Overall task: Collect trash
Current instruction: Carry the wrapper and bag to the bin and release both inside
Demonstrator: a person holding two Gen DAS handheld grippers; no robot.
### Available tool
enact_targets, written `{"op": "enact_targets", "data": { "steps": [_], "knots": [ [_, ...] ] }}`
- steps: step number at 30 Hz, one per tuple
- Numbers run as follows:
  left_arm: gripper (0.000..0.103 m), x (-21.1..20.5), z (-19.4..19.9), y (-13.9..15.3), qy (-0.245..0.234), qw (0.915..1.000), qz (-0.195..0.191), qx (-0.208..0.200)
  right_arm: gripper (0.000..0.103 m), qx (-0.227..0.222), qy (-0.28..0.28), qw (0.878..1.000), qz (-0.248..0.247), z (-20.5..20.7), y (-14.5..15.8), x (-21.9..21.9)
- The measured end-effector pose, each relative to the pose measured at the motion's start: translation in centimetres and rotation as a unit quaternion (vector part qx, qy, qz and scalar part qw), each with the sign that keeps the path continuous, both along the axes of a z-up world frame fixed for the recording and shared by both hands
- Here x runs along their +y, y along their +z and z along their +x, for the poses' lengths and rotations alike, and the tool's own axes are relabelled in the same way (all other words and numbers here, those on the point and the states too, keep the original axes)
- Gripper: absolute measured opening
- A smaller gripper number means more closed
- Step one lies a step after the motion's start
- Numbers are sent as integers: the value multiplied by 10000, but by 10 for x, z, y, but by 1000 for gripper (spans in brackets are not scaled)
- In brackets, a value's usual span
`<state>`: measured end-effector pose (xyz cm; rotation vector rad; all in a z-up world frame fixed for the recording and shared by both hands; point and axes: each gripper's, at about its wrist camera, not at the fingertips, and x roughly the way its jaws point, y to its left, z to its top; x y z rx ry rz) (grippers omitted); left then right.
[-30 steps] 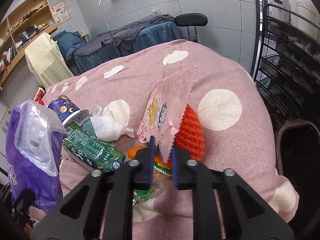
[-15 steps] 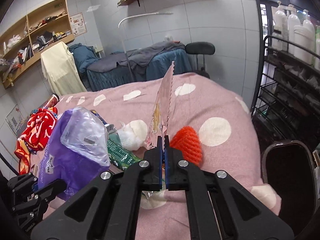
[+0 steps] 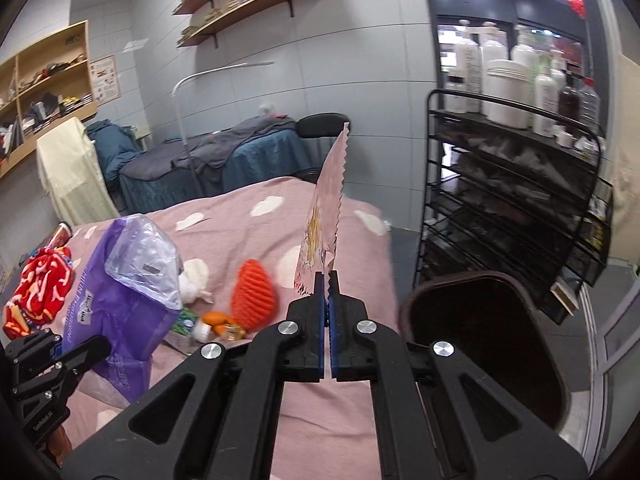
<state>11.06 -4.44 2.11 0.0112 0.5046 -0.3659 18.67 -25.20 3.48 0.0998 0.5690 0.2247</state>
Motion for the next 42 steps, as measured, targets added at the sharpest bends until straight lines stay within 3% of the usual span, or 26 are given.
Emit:
{"op": "enact_targets", "data": {
  "steps": [8,17,26,36,37,39,40,41,42],
  "knots": [
    [11,-37,11,-1,-555,9984,-84,110,3,117,-781,9969,-5,-14,-15,-65],
    [11,-73,18,-6,-968,9950,-52,243,3,522,-1544,9859,-373,-9,-56,-120],
    [11,-88,22,-9,-1102,9932,-12,368,3,1255,-1819,9739,-511,14,-114,-148],
    [11,-99,24,-12,-1231,9914,15,439,5,1970,-1883,9607,-528,33,-158,-156],
    [11,-100,24,-12,-1236,9913,24,443,10,2006,-1887,9597,-552,34,-162,-156],
    [11,-102,25,-13,-1249,9911,39,457,30,2016,-1889,9595,-559,35,-165,-154],
    [11,-102,25,-14,-1262,9909,35,475,52,1973,-1907,9601,-541,33,-164,-154],
    [11,-103,26,-14,-1274,9906,28,494,67,1914,-1930,9608,-538,31,-163,-153],
    [11,-104,26,-14,-1288,9903,22,514,68,1814,-1956,9622,-546,28,-161,-151]
  ]
}}
